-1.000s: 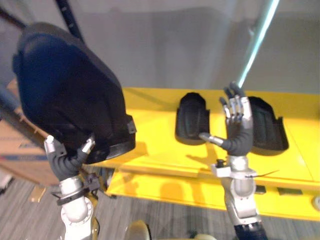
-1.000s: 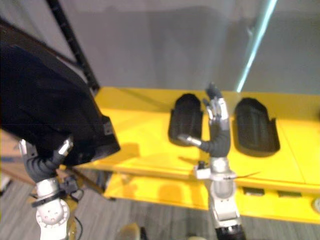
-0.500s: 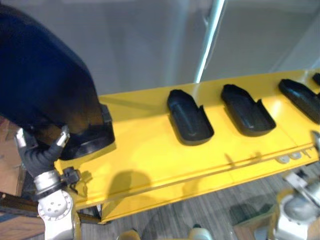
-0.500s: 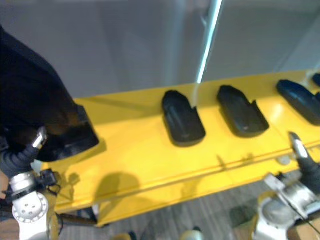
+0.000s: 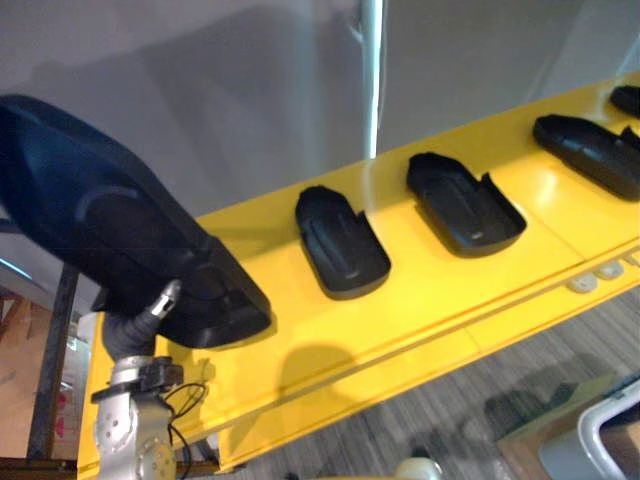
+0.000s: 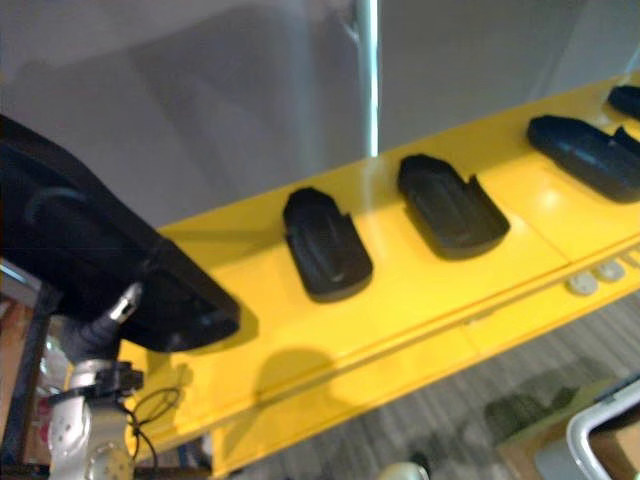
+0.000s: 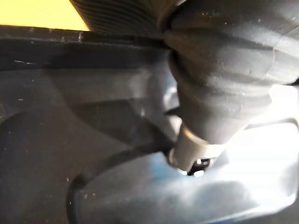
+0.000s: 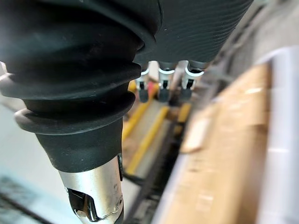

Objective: Walk over and take plastic housings, then place them on the shelf

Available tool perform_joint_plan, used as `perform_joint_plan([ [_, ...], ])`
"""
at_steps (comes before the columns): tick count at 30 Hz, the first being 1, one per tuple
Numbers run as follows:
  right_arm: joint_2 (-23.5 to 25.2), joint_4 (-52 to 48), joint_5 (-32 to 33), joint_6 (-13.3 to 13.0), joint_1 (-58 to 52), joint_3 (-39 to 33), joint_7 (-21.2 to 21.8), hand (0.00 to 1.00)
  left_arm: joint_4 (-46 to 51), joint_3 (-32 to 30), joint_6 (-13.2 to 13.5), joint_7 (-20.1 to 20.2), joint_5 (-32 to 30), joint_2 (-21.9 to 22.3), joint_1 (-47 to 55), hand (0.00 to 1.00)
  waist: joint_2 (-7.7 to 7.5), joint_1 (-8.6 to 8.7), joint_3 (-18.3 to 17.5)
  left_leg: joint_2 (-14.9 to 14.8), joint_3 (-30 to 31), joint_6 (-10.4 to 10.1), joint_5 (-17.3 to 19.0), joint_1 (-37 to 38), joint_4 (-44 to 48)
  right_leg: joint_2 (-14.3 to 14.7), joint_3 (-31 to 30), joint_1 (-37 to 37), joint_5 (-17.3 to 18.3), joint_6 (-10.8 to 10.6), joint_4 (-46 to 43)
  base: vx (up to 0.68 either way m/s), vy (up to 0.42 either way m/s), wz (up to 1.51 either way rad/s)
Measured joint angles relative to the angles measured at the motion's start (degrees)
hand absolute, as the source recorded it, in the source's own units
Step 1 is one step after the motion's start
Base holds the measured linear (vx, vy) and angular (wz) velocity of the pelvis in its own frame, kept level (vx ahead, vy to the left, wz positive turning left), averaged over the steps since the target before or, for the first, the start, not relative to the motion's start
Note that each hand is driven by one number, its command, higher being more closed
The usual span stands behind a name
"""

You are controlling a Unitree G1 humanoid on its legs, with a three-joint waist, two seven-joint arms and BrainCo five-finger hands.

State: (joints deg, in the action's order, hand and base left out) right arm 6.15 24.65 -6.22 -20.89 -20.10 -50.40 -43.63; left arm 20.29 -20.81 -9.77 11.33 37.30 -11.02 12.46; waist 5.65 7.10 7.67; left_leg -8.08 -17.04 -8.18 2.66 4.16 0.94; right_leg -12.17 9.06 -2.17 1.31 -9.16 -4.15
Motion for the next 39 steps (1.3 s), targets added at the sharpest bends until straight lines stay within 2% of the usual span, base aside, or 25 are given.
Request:
perform_joint_plan([
  [3,-0.41,5.3,-0.12,1.74,0.02,2.79,4.01,0.0,-9.74,-1.99,-5.57,-0.01,3.37,-5.21,-4.72,1.0,0.69,-0.12,0.14,0.19,-0.38,0.24,-1.49,1.06,-2.89,0.26,0.04,0.08,0.04,0.01,0.27,0.0,0.0,0.0],
  [4,-0.98,7.07,-0.11,2.41,0.09,3.97,5.01,0.0,-13.87,-2.06,-6.64,-0.07,3.34,-6.9,-6.18,1.0,1.51,-0.19,-0.3,0.25,-0.47,0.38,-2.02,1.35,-3.7,0.34,0.06,0.09,0.03,0.0,0.44,0.0,0.0,0.0],
  [5,-1.46,8.12,-0.1,2.87,0.11,4.88,5.77,0.0,-16.46,-2.21,-7.57,-0.07,3.25,-8.02,-7.09,1.0,1.34,-0.23,-0.17,0.26,-0.68,0.37,-2.33,1.75,-4.44,0.42,0.0,0.09,0.02,-0.02,0.52,0.0,0.0,0.0],
  [7,-3.05,11.32,-0.09,4.39,0.25,8.16,8.48,0.0,-27.66,-2.36,-10.73,0.04,2.67,-13.2,-10.94,1.0,2.1,-0.24,-0.68,0.28,-0.73,-0.05,-3.25,2.07,-5.49,0.66,0.07,0.13,-0.04,-0.09,0.69,0.05,0.001,0.01],
  [8,-3.52,12.0,-0.07,4.88,0.29,9.01,9.0,0.0,-30.34,-2.38,-11.27,0.04,2.34,-14.55,-12.15,1.0,2.1,-0.24,-0.68,0.28,-0.74,-0.05,-3.28,2.07,-5.48,0.68,0.07,0.13,-0.04,-0.09,0.69,0.05,0.003,0.01],
  [9,-4.2,12.73,0.22,5.96,0.54,10.71,10.08,0.0,-35.85,-2.37,-12.0,0.19,1.47,-17.47,-14.51,1.0,2.34,-0.44,-0.78,0.28,-0.76,-0.05,-3.44,2.1,-5.47,0.64,0.2,0.12,-0.04,-0.07,0.72,0.05,0.004,0.0],
  [10,-4.84,13.28,0.55,6.16,0.95,12.35,10.61,0.0,-40.87,-2.38,-12.14,0.28,-0.07,-20.54,-16.7,1.0,1.93,-0.44,-0.51,0.27,-0.82,-0.05,-3.47,2.13,-5.46,0.66,0.22,0.12,-0.04,-0.07,0.8,0.03,0.002,-0.01],
  [14,-7.17,15.44,2.37,6.16,1.67,15.44,12.54,0.0,-53.44,-2.08,-12.73,2.96,-4.83,-28.42,-22.02,1.0,1.12,-1.02,-0.27,0.43,-1.08,-0.04,-3.48,2.77,-5.43,0.58,0.2,-0.12,-0.06,-0.06,1.12,0.04,0.012,-0.03],
  [16,-8.0,16.96,3.47,6.14,1.92,15.9,12.83,0.0,-56.0,-0.72,-12.8,4.8,-6.8,-30.97,-23.26,1.0,1.19,-1.61,-0.24,0.48,-1.13,-0.04,-3.48,2.79,-5.35,0.53,0.25,-0.25,-0.06,-0.05,1.31,0.01,0.003,0.02],
  [20,-9.25,19.39,5.48,6.14,3.08,17.51,13.77,0.0,-58.84,0.21,-12.95,8.84,-9.83,-31.81,-25.35,1.0,1.38,-1.79,-0.15,0.47,-0.97,-0.04,-3.48,2.88,-4.41,0.34,1.26,-1.58,-0.06,-0.05,1.74,-0.01,-0.001,0.09],
  [25,-9.66,20.07,6.29,6.13,4.01,18.46,13.94,0.0,-60.33,4.52,-13.65,13.48,-15.33,-31.87,-27.04,1.0,1.61,-1.79,-0.14,0.45,-0.93,-0.04,-3.48,2.89,-4.43,0.28,1.61,-1.74,-0.1,-0.1,1.7,-0.05,0.002,0.03],
  [28,-9.64,20.2,6.52,6.14,3.97,18.51,13.93,0.0,-60.44,6.27,-14.28,15.05,-15.67,-31.89,-27.24,1.0,1.7,-1.74,-0.09,0.46,-1.08,0.04,-3.54,2.89,-4.57,0.28,1.6,-1.64,-0.13,-0.14,1.72,-0.03,0.003,-0.01],
  [31,-9.63,20.19,6.51,6.16,3.9,18.73,13.93,0.0,-60.15,8.82,-17.25,17.25,-14.27,-31.88,-28.39,1.0,2.1,-1.67,0.13,0.54,-1.18,0.06,-3.83,2.96,-5.15,0.29,1.6,-1.49,-0.15,-0.19,1.8,0.0,0.0,0.0],
  [34,-9.4,20.2,6.48,6.27,3.88,19.65,13.9,0.0,-59.59,11.64,-20.46,17.45,-10.17,-31.76,-28.45,1.0,2.55,-1.35,0.37,0.57,-1.31,0.02,-3.94,2.94,-5.42,0.32,1.55,-1.41,-0.34,-0.3,2.01,0.01,0.003,0.0],
  [39,-8.93,20.2,6.48,6.38,3.9,19.65,13.68,0.0,-57.43,12.77,-22.68,15.71,-5.32,-31.15,-28.79,1.0,2.5,-1.21,0.42,0.64,-1.86,0.02,-3.94,3.25,-5.41,0.31,1.54,-1.96,-0.43,-0.32,2.68,0.03,0.006,-0.01],
])
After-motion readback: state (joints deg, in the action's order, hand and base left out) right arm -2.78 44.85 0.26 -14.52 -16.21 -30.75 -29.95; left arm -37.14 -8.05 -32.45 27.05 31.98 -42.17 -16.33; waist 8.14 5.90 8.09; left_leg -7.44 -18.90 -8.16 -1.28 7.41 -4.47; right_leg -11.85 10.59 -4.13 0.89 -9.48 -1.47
